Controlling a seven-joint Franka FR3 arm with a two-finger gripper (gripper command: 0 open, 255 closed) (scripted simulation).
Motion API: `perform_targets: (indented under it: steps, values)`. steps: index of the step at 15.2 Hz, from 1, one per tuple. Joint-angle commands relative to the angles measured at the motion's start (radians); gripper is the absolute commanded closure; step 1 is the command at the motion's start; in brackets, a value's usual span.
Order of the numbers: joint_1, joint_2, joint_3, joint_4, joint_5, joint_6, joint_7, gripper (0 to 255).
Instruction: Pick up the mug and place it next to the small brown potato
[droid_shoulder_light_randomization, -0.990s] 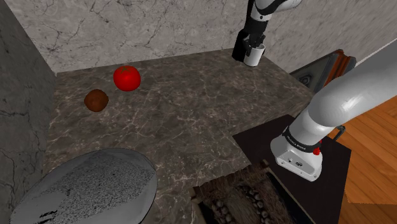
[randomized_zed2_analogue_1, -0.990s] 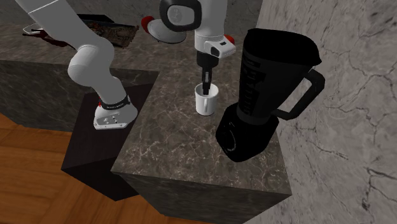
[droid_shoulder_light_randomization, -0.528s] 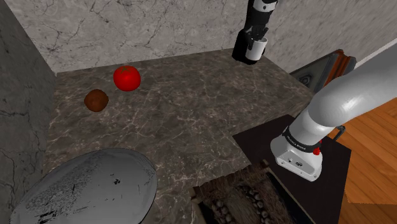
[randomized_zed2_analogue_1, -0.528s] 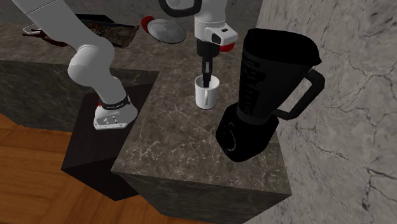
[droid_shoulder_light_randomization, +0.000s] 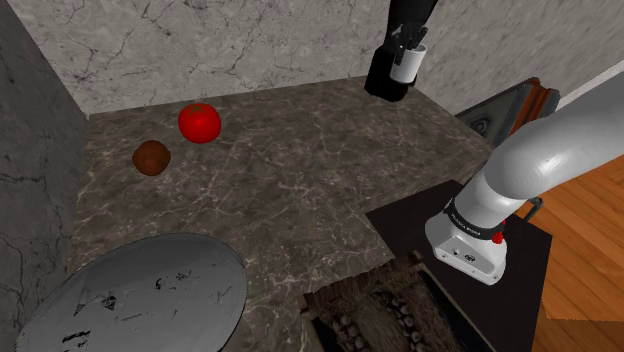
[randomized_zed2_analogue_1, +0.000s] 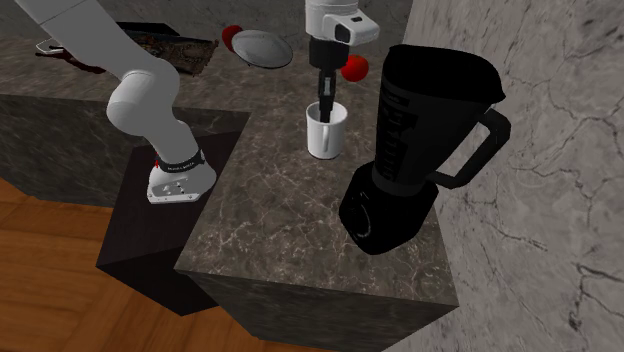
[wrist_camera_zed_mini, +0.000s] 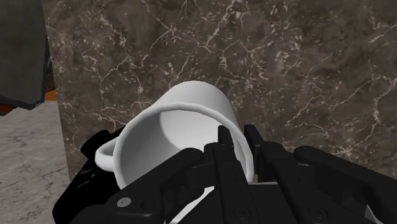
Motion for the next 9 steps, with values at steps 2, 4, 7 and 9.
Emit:
perform_targets:
  steps: [2,4,7,9]
  values:
    - [0.0,-0.01,0.002,0.032,0.001,-0.042,-0.003,255]
    - [0.001,-0.013,0.004,0.056,0.002,-0.069,-0.005,255]
    - [0.021,-0.02,0.039,0.058,0.014,-0.084,0.043,255]
    - [0.04,-0.022,0.074,0.056,0.027,-0.088,0.092,255]
